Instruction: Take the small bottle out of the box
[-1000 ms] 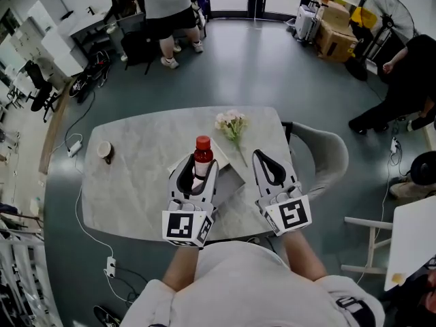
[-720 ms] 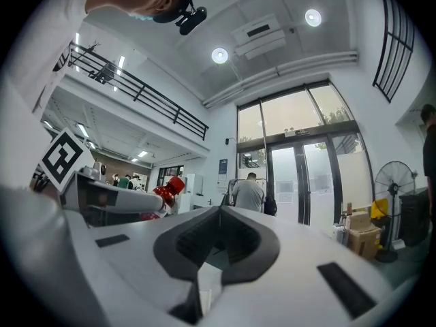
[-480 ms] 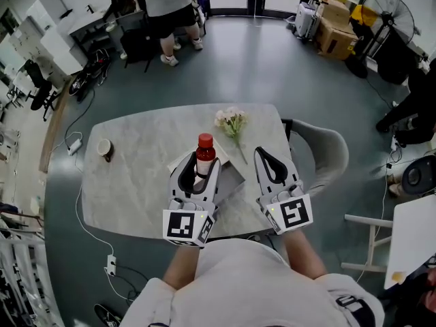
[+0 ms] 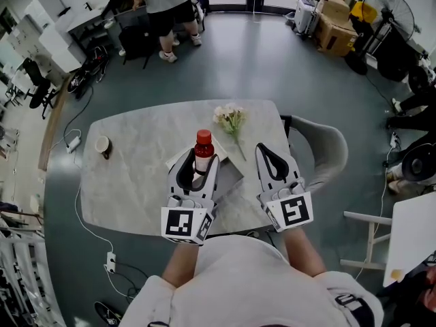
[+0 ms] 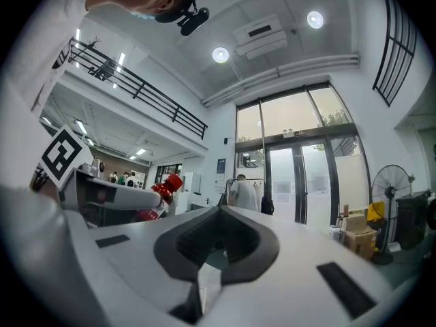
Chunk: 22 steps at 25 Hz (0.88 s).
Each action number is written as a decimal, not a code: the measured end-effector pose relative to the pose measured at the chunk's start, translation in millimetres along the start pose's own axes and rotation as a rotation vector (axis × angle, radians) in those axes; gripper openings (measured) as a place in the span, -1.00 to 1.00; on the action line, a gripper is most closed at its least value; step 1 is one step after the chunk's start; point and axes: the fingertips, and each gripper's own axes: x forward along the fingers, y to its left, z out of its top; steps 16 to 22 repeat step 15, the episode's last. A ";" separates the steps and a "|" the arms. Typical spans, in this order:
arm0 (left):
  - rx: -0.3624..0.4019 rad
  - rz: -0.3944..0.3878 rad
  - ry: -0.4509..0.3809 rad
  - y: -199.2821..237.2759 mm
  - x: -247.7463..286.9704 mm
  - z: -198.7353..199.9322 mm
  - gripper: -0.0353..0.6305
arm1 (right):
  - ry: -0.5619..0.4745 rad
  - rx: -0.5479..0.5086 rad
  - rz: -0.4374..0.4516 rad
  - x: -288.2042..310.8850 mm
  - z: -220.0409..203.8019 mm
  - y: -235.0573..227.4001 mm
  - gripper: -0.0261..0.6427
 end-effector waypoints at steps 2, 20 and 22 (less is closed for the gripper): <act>0.001 -0.002 -0.001 -1.3 0.2 -0.7 -0.23 | -0.003 0.000 -0.005 -1.0 -0.2 -1.6 -0.84; 0.003 -0.010 0.001 -5.1 6.2 0.3 -0.22 | -0.004 0.001 -0.019 -0.9 -0.3 -10.5 -0.84; 0.003 -0.010 0.001 -5.1 6.2 0.3 -0.22 | -0.004 0.001 -0.019 -0.9 -0.3 -10.5 -0.84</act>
